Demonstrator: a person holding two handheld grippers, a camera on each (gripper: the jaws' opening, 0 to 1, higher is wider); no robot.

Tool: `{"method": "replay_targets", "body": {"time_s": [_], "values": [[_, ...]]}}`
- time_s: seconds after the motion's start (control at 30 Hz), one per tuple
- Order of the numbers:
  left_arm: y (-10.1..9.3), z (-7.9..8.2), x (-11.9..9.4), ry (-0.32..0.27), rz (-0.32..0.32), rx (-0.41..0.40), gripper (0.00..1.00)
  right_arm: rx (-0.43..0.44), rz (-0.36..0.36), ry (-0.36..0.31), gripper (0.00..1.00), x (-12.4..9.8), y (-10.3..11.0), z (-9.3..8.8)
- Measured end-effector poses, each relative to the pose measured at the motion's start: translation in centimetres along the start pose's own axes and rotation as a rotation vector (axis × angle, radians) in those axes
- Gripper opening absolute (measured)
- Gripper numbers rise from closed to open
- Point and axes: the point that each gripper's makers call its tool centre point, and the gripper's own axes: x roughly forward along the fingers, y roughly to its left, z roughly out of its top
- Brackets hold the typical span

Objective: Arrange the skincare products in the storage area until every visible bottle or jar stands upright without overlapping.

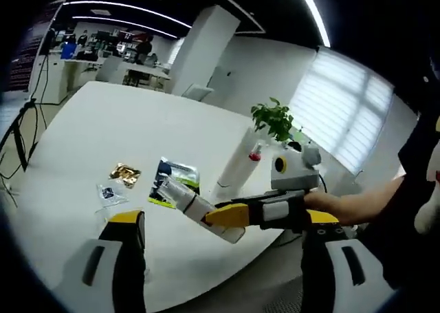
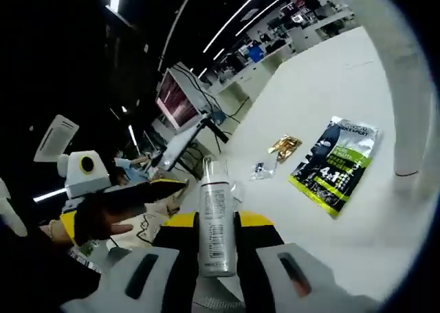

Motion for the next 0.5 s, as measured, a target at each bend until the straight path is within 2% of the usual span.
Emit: {"method": "replay_targets", "body": {"time_s": [0.2,0.43,0.5], "values": [[-1.9,1.3,0.6,-0.029,-0.123,-0.073,0.86,0.043,0.053,-0.127,0.19,-2.7,2.7,2.0],[-3.8,3.6,1.0,-0.050,-0.253,-0.079,0.78,0.074,0.126,-0.266,0.19,-5.5,5.3,4.7],[-4.1,4.0,1.1,-0.055,-0.271,-0.083,0.76,0.093,0.161,-0.302,0.19,-6.2,6.1,5.3]]}}
